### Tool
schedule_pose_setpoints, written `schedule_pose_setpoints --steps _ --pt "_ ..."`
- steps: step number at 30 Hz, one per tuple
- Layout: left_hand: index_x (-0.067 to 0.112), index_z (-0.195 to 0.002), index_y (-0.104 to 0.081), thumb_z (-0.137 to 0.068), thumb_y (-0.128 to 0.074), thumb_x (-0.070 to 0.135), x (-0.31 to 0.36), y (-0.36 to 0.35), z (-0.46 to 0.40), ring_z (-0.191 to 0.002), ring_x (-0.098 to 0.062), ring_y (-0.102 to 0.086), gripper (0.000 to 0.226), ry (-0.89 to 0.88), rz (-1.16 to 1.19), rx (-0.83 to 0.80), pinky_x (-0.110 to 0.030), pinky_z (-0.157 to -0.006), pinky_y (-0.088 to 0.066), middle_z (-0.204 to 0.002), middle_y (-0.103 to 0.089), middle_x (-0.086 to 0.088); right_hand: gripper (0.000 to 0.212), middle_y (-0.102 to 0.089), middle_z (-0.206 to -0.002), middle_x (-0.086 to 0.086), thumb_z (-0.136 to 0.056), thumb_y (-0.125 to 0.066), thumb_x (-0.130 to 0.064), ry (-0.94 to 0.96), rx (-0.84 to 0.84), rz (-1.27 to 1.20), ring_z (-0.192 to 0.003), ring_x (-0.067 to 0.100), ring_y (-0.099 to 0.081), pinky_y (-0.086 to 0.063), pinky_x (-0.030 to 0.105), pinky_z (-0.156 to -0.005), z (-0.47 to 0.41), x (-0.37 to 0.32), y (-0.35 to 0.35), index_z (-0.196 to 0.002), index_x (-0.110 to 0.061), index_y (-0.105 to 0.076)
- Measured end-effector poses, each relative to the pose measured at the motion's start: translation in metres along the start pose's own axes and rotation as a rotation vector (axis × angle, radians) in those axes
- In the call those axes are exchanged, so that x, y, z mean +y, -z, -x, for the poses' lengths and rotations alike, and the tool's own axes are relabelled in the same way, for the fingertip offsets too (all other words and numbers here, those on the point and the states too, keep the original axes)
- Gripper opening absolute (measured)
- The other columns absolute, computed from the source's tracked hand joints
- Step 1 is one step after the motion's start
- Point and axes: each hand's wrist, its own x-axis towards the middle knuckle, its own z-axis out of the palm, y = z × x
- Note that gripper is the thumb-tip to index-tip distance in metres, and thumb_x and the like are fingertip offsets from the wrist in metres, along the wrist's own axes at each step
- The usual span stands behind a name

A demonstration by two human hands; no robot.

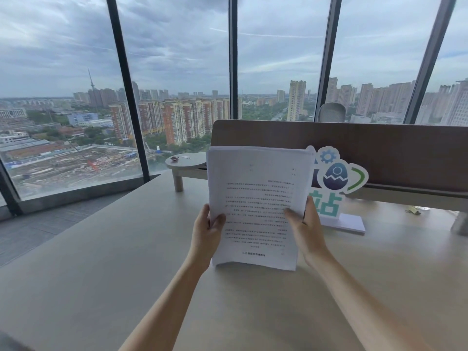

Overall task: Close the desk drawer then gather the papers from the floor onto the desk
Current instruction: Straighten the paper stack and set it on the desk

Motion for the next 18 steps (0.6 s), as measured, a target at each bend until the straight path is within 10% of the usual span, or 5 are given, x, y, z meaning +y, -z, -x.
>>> schedule_pose_setpoints --steps 12,18 --pt "0.010 -0.107 -0.047 -0.092 -0.043 0.009 -0.042 -0.006 0.014 -0.097 -0.026 -0.058 0.016 0.069 -0.045 -0.004 -0.043 -0.091 -0.048 -0.100 -0.063 -0.003 0.038 -0.067 -0.120 -0.016 -0.099 -0.051 -0.012 -0.092 0.015 0.045 -0.104 -0.009 -0.063 -0.048 0.036 -0.103 0.020 0.034 -0.011 -0.134 -0.027 -0.048" --pt "0.022 -0.107 -0.049 -0.090 -0.041 0.015 -0.048 -0.006 0.013 -0.105 -0.031 -0.060 0.020 0.123 -0.068 -0.028 -0.050 -0.095 -0.048 -0.107 -0.064 -0.004 0.038 -0.060 -0.128 -0.006 -0.103 -0.048 -0.013 -0.137 0.000 0.077 -0.112 0.009 -0.059 -0.040 0.026 -0.097 0.025 0.037 -0.011 -0.139 -0.019 -0.043"
